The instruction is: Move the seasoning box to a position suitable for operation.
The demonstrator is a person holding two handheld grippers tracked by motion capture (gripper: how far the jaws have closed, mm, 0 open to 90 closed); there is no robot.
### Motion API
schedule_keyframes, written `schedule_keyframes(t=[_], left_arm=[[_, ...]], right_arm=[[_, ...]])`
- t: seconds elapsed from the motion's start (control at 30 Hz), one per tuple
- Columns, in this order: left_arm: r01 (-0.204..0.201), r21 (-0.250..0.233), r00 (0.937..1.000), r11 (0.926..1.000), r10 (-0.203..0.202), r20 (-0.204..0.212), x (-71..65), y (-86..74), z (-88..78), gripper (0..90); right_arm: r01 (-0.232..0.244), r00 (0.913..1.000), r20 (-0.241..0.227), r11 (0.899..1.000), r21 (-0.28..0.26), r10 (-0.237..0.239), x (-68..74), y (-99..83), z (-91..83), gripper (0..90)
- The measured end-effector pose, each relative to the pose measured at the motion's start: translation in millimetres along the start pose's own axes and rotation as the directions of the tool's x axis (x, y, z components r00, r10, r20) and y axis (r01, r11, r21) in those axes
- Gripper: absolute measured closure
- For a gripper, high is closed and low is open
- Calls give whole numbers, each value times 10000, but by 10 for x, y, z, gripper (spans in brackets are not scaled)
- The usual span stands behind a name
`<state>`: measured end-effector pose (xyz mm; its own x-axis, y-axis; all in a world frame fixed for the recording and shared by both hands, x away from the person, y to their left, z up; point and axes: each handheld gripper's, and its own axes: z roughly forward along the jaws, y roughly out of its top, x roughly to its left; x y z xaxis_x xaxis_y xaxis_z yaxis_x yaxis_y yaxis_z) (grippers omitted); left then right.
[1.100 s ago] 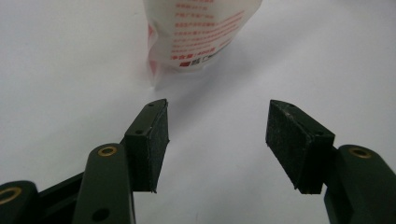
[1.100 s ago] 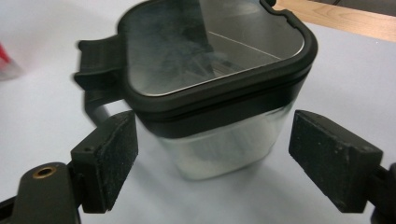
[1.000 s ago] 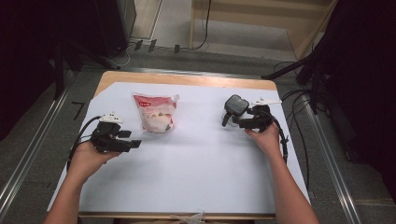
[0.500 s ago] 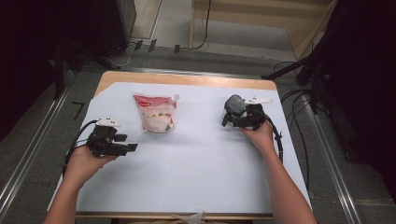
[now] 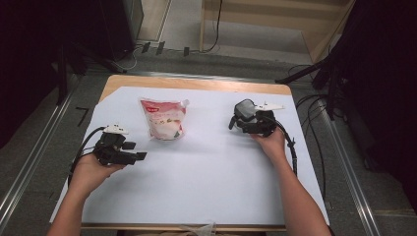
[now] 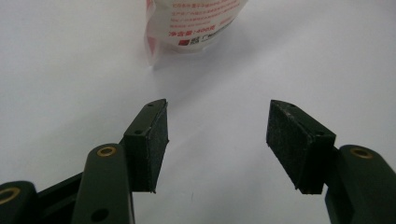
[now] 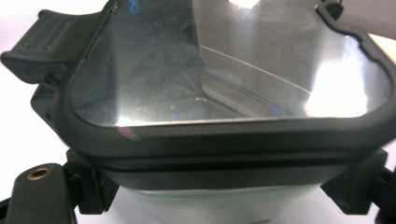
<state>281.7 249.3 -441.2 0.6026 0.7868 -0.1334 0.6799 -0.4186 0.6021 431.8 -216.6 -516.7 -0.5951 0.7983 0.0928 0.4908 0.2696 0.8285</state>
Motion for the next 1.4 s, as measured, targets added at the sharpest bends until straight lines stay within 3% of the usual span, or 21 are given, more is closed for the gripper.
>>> schedule_keyframes(t=[0.37,0.5,0.93,1.4], left_arm=[[26,82,10000,10000,-26,18,8,0,21,398],[38,40,10000,10000,-38,4,14,0,14,397],[6,54,10000,10000,-6,30,8,6,13,397],[-111,-111,9998,9999,113,171,-9,56,33,397]], right_arm=[[207,9994,269,9998,-34,-206,54,9,-15,153],[-49,9999,162,9999,-88,51,40,9,-24,154],[-125,9999,74,9997,-225,127,20,42,-72,155],[126,9998,-179,9992,-386,-132,132,105,-168,155]])
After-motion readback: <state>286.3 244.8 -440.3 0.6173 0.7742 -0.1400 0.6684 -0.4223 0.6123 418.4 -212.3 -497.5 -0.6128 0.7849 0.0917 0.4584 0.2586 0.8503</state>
